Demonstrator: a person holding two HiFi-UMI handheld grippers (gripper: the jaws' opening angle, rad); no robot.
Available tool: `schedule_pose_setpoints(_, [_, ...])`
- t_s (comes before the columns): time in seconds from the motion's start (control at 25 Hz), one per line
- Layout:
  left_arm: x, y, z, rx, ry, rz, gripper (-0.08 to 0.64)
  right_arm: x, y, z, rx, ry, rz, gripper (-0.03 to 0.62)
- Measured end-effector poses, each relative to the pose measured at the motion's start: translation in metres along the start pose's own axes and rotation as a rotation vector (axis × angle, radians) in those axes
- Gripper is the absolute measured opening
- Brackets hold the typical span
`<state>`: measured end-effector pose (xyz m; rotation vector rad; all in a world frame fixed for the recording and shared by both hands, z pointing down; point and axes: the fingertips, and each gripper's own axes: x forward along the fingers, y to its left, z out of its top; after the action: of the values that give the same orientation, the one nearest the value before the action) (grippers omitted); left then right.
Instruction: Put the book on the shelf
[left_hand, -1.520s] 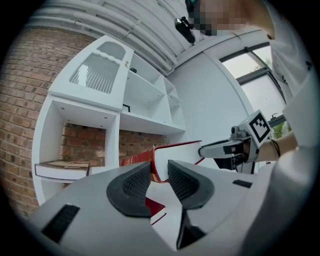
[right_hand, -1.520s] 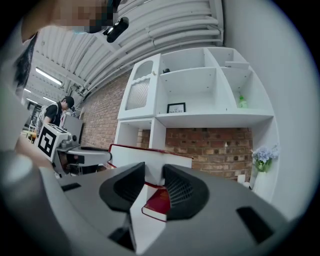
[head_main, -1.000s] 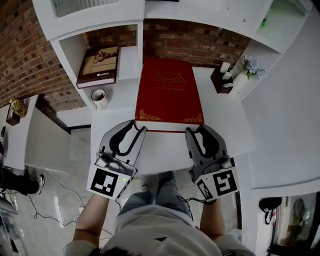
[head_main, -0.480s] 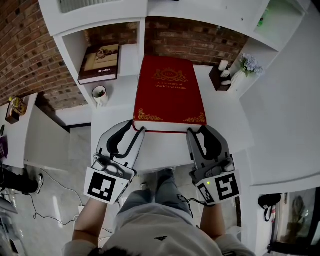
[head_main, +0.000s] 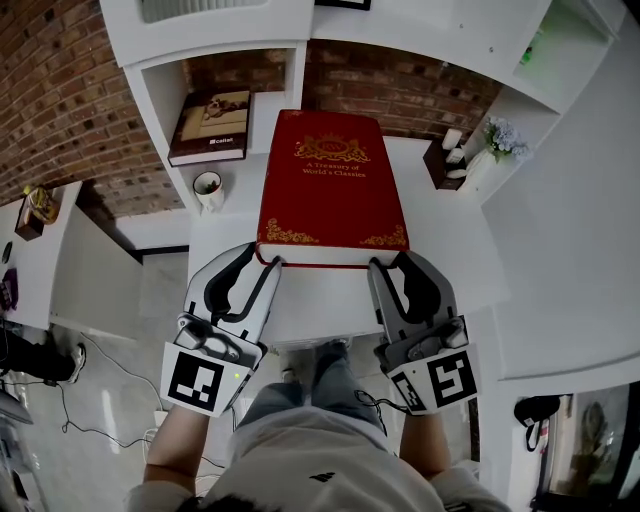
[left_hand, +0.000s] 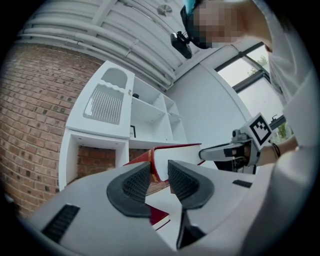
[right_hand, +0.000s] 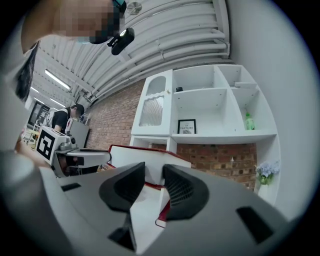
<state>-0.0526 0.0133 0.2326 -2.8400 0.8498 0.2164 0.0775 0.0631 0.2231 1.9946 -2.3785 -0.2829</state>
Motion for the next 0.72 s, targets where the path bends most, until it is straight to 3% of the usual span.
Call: schedule_pose_setpoints(0.72, [-0.051, 0.047, 0.013, 0.056, 0.015, 0.194, 0.117, 0.048, 0.053, 0.009, 0.028, -0.049, 0.19, 0.127])
